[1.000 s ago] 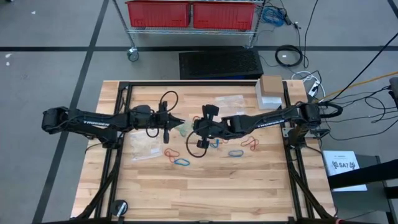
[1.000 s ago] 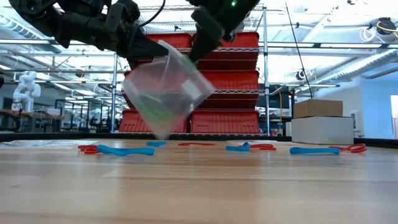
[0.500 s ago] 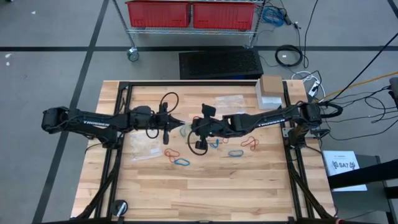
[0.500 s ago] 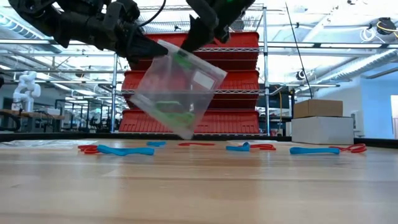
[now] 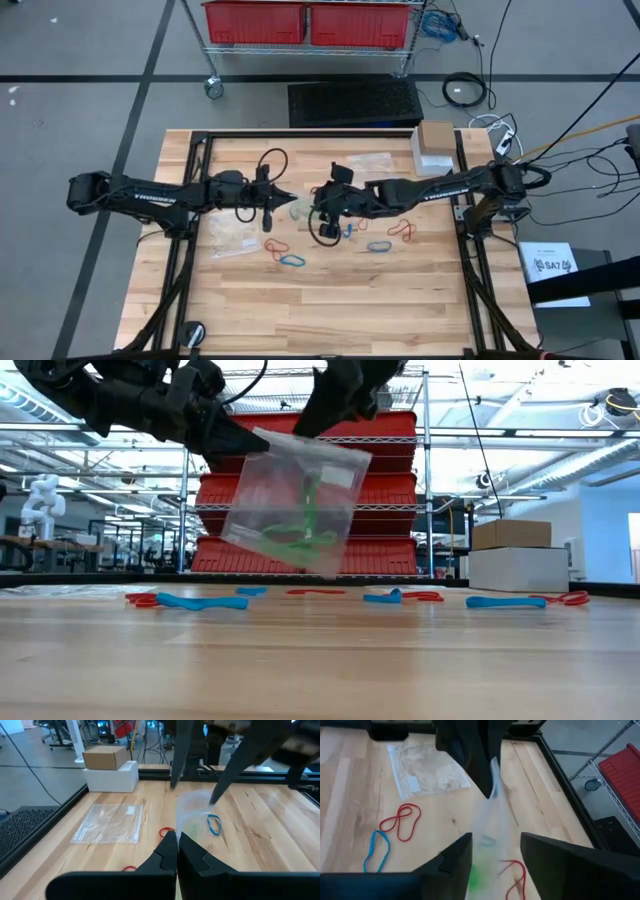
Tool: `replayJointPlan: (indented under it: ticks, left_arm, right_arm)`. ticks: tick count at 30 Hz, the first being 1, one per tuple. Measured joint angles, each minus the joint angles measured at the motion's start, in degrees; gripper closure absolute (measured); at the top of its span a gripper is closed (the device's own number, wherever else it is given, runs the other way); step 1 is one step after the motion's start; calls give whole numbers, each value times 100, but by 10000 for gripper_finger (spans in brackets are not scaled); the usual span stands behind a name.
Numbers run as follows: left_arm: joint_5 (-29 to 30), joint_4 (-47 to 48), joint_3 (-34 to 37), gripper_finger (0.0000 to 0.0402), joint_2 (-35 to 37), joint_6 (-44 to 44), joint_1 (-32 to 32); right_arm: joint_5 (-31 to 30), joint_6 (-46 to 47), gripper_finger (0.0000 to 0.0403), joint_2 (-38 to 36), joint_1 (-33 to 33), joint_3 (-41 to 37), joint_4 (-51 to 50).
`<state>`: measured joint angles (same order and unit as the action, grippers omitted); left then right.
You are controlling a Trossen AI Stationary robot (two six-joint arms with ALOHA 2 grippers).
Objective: Sort rubber bands
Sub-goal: Put the green rubber band into the open transparent zip bag, then close the transparent zip bag that contains green rubber bands
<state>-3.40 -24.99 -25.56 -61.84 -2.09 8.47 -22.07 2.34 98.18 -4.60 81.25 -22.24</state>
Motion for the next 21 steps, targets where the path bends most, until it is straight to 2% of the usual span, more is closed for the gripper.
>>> replayJointPlan:
  ticks: [8, 11, 14, 18, 21]
  left_arm:
    - [114, 47, 0, 401, 0, -15, 0]
    - [338, 128, 0, 401, 0, -53, 0]
    - [553, 252, 0, 401, 0, -129, 0]
    - [888, 390, 0, 401, 0, -137, -3]
    - [1160, 464, 0, 401, 0, -150, -46]
  right_arm:
    - [-2, 535, 216, -605, -148, 0, -795]
    - [-6, 1066, 218, -799, -238, -14, -1410]
    - [-31, 1622, 222, -862, -305, -340, -1614]
    - [-25, 2198, 226, -851, -300, -1177, -1208]
    - [74, 2634, 226, -848, -291, -1958, -38]
